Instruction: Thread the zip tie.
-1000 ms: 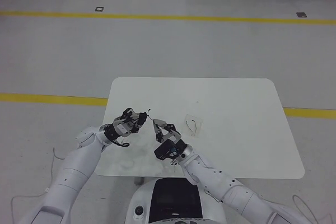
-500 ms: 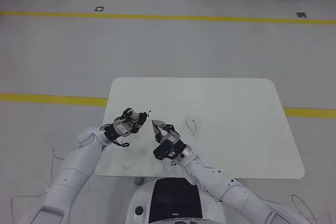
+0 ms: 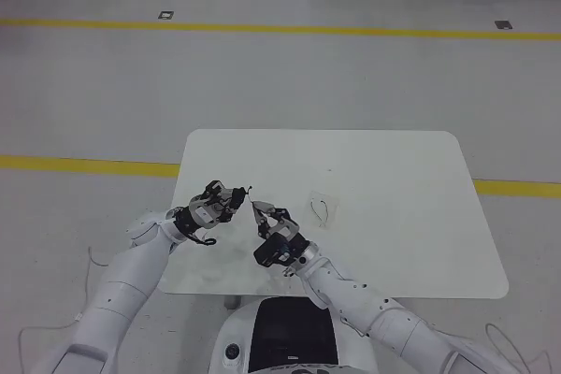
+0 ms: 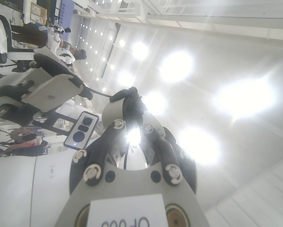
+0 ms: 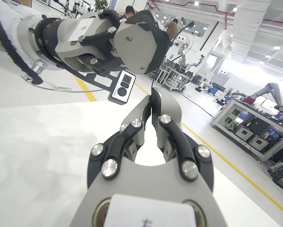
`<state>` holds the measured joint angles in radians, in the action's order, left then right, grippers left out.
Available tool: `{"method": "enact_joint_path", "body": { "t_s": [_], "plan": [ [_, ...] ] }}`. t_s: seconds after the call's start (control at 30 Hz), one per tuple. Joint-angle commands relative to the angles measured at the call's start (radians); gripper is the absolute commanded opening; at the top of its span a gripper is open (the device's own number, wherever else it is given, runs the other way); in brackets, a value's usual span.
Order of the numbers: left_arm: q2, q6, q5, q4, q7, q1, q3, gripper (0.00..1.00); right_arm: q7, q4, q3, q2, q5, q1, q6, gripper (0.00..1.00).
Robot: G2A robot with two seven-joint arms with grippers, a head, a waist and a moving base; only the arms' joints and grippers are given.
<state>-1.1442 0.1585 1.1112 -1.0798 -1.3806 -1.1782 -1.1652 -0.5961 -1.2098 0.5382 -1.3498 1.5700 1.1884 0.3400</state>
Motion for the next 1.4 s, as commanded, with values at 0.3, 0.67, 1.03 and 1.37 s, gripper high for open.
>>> {"method": "enact_joint_path", "body": {
  "t_s": [0.3,0.67,1.03,1.37],
  "plan": [
    [0.000,0.000,0.000,0.000,0.000,0.000,0.000,0.00,0.014,0.011,-0.010,-0.003,0.000,-0.007,0.000,0.00],
    [0.000,0.000,0.000,0.000,0.000,0.000,0.000,0.00,0.040,0.025,-0.022,-0.006,0.000,-0.015,0.000,0.00],
    [0.000,0.000,0.000,0.000,0.000,0.000,0.000,0.00,0.049,0.034,-0.031,-0.006,0.000,-0.024,0.000,0.00],
    [0.000,0.000,0.000,0.000,0.000,0.000,0.000,0.00,0.059,0.050,-0.050,-0.002,0.000,-0.046,0.000,0.00]
  ]
}}
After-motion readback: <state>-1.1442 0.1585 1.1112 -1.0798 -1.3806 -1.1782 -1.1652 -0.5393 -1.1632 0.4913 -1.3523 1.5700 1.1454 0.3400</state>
